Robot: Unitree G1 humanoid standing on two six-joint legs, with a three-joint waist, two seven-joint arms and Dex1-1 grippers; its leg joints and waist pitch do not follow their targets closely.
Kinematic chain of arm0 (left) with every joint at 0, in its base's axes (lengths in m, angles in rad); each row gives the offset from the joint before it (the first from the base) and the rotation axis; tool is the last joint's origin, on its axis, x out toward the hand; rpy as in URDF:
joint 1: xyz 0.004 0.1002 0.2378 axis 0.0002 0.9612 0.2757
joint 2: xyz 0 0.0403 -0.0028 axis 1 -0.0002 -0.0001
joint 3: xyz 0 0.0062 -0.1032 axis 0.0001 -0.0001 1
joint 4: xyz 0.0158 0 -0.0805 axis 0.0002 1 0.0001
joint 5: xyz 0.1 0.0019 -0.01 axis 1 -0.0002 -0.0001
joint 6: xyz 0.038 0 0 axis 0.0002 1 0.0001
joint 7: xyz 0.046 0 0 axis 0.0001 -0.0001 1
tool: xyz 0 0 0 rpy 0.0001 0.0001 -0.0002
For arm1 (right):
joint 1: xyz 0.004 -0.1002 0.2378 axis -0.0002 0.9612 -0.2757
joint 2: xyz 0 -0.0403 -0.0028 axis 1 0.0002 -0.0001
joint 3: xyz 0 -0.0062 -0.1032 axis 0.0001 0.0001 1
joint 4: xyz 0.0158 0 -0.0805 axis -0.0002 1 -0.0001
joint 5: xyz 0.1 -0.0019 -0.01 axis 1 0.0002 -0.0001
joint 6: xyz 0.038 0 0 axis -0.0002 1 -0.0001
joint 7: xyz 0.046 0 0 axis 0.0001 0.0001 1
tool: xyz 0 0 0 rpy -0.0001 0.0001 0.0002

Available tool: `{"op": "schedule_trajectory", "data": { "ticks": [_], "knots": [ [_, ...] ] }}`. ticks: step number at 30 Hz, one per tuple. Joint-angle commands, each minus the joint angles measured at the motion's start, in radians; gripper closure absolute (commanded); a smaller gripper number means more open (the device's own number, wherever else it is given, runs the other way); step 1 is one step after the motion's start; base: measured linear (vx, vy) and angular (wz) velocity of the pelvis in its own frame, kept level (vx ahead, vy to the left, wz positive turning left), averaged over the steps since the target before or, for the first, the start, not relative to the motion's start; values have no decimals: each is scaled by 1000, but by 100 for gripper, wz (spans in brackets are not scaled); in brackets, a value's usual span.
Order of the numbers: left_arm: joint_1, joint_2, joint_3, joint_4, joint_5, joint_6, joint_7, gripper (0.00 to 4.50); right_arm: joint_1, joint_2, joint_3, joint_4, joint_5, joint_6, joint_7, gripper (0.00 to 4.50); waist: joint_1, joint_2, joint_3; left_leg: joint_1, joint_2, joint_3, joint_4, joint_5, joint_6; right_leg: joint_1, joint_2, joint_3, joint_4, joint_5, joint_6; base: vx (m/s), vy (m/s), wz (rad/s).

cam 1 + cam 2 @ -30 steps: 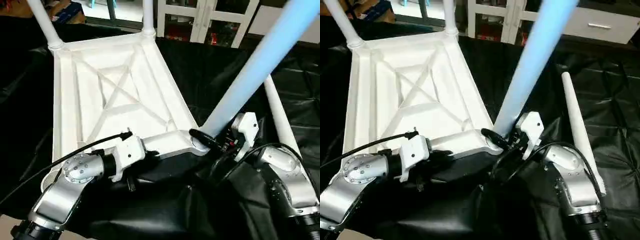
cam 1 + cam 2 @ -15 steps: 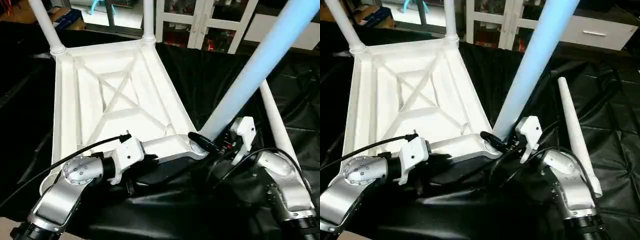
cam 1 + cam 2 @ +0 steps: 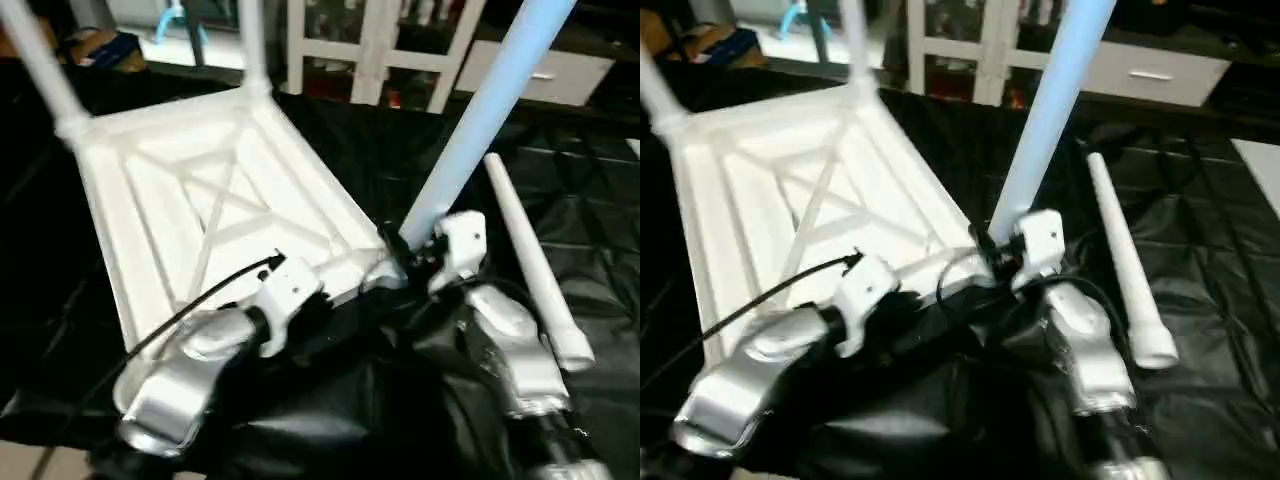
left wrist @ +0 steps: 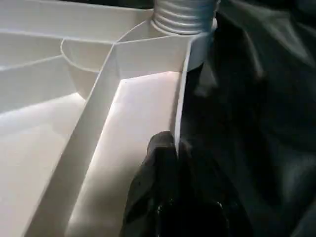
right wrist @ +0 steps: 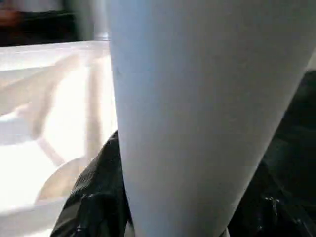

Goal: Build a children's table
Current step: Insert table leg to table base

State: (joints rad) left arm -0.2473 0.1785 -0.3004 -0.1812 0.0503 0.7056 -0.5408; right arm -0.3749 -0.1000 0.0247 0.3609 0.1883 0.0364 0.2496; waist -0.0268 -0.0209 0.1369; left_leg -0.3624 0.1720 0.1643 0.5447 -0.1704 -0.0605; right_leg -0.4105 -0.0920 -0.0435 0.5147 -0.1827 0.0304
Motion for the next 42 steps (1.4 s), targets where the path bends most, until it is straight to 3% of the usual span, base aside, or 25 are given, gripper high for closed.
{"op": "schedule_trajectory", "data": {
  "ticks": [1, 2, 3, 4, 5, 6, 7, 8, 9, 10, 11, 12, 13, 15, 16, 19, 22, 28, 30, 32, 33, 35, 36, 38, 42],
  "knots": [
    [-11, -48, 32, 75, 50, 93, 136, 450, 51, 20, 9, 226, -36, 136, -86, 259, -19, 24, 5, 26, 45, -47, -120, -831, -48, 2, -2, -25, -73, -584, -39, -67, 46, -6],
    [-11, -48, 32, 75, 50, 93, 136, 450, 51, 20, 9, 226, -36, 136, -86, 259, -13, 38, 13, 0, 63, -48, -161, -914, -55, 40, 10, -43, -20, -435, -60, -67, 46, -6],
    [-31, -77, 41, 92, 58, 126, 167, 450, 22, 38, -10, 271, -32, 135, -135, 259, 5, 39, 10, -23, 79, -44, -185, -937, -46, 71, 1, -30, 58, -320, -70, -100, 22, 6],
    [-66, -130, 58, 129, 68, 156, 226, 450, -29, 69, -43, 356, -26, 130, -224, 259, 36, 17, 16, -9, 79, 9, -206, -923, -28, 45, 0, 9, 104, -305, -78, -70, -60, 19],
    [-79, -149, 63, 141, 62, 161, 238, 450, -50, 79, -49, 386, -26, 125, -250, 259, 39, -11, 9, 31, 47, 9, -146, -831, -39, 4, -20, 36, 25, -548, -46, -70, -60, 19],
    [-79, -150, 63, 141, 62, 161, 238, 450, -51, 79, -50, 388, -26, 124, -251, 259, 31, -40, 11, 128, -19, -6, 65, -499, -11, -104, -107, 39, -143, -1053, -7, -15, -84, 7],
    [-87, -167, 64, 140, 58, 170, 245, 450, -75, 91, -40, 418, -51, 113, -267, 259, 34, -41, 8, 61, -17, -30, 47, -320, 18, -31, -137, 67, -124, -1070, -12, 41, 0, -43],
    [-88, -169, 63, 137, 57, 169, 245, 450, -82, 93, -30, 424, -65, 109, -267, 259, 35, -5, 9, -35, 23, -66, -51, -273, -21, 64, -111, 33, -56, -884, -55, 41, 0, -43],
    [-86, -167, 60, 133, 58, 172, 242, 450, -85, 92, -20, 424, -77, 102, -262, 259, 25, 6, 8, -11, 36, -71, -87, -474, -71, 46, -43, -8, -33, -630, -63, 31, 76, -50],
    [-84, -164, 57, 126, 59, 180, 241, 450, -90, 93, -7, 426, -95, 90, -257, 259, 20, 8, -1, -4, 38, -76, -89, -541, -84, 48, -35, -10, -26, -518, -74, -28, 53, -5],
    [-80, -160, 57, 121, 61, 179, 243, 450, -92, 96, -9, 423, -96, 85, -259, 259, 20, 13, -1, 23, 41, -68, -94, -625, -84, 31, -32, -1, -30, -391, -107, -28, 53, -5],
    [-78, -153, 60, 117, 62, 180, 243, 450, -94, 95, -7, 420, -101, 74, -254, 259, 21, 15, 8, 39, 37, -59, -93, -654, -71, 17, -37, 5, -40, -393, -121, 0, 0, 0],
    [-77, -149, 64, 116, 63, 181, 244, 450, -94, 94, -8, 419, -102, 68, -252, 259, 18, 16, 15, 42, 37, -58, -96, -685, -68, 12, -35, 1, -46, -430, -116, 0, 0, 0],
    [-81, -146, 73, 118, 65, 188, 254, 450, -101, 94, -16, 433, -98, 58, -260, 259, 7, 17, 23, 40, 38, -71, -109, -792, -63, 25, -30, -22, -50, -527, -72, 0, 0, 0],
    [-86, -148, 76, 118, 65, 195, 258, 450, -106, 94, -20, 443, -99, 44, -266, 259, 5, 15, 21, 36, 39, -73, -111, -800, -60, 31, -32, -23, -48, -528, -66, 0, 0, 0],
    [-92, -146, 74, 120, 67, 195, 261, 450, -115, 105, -45, 464, -80, -3, -264, 259, 5, 15, 19, 52, 33, -63, -104, -769, -38, 19, -43, -15, -64, -550, -63, 0, 0, 0],
    [-92, -142, 70, 119, 64, 190, 257, 450, -120, 111, -56, 470, -76, -26, -260, 259, 7, 12, 22, 43, 30, -63, -104, -700, -25, 19, -51, -12, -74, -599, -57, 0, 0, 0],
    [-85, -123, 62, 101, 49, 185, 247, 450, -123, 105, -55, 453, -82, -96, -211, 259, -1, 21, 29, 41, 39, -69, -122, -801, -32, 23, -38, -32, -67, -579, -50, 0, 0, 0],
    [-82, -121, 61, 98, 48, 185, 246, 450, -124, 99, -43, 441, -94, -107, -203, 203, 1, 26, 29, 32, 45, -65, -132, -804, -27, 34, -41, -31, -53, -514, -62, 0, 0, 0],
    [-81, -120, 61, 97, 47, 186, 245, 450, -125, 96, -34, 431, -99, -120, -184, 189, 3, 23, 34, 46, 38, -58, -122, -777, -25, 17, -47, -29, -72, -564, -63, 0, 0, 0],
    [-81, -120, 61, 97, 47, 186, 245, 450, -125, 96, -34, 431, -99, -120, -184, 183, 2, 22, 34, 48, 35, -58, -115, -748, -23, 16, -53, -32, -81, -596, -58, 0, 0, 0],
    [-80, -119, 59, 97, 45, 184, 244, 450, -127, 93, -27, 425, -114, -128, -184, 155, 0, 24, 38, 31, 40, -65, -126, -759, -26, 32, -49, -41, -73, -580, -52, 0, 0, 0],
    [-80, -118, 58, 97, 44, 183, 244, 450, -127, 91, -25, 425, -119, -132, -182, 141, 4, 22, 35, 24, 44, -68, -130, -757, -25, 39, -52, -31, -58, -559, -56, 0, 0, 0],
    [-79, -115, 55, 96, 40, 182, 243, 450, -130, 90, -25, 431, -121, -143, -169, 141, 5, 20, 34, 35, 37, -60, -116, -709, -22, 23, -63, -24, -76, -600, -63, 0, 0, 0],
    [-79, -110, 55, 93, 37, 183, 241, 450, -134, 86, -28, 433, -117, -156, -154, 141, 6, 21, 35, 18, 39, -58, -111, -591, -16, 30, -67, -19, -72, -554, -88, 0, 0, 0]
  ]
}}
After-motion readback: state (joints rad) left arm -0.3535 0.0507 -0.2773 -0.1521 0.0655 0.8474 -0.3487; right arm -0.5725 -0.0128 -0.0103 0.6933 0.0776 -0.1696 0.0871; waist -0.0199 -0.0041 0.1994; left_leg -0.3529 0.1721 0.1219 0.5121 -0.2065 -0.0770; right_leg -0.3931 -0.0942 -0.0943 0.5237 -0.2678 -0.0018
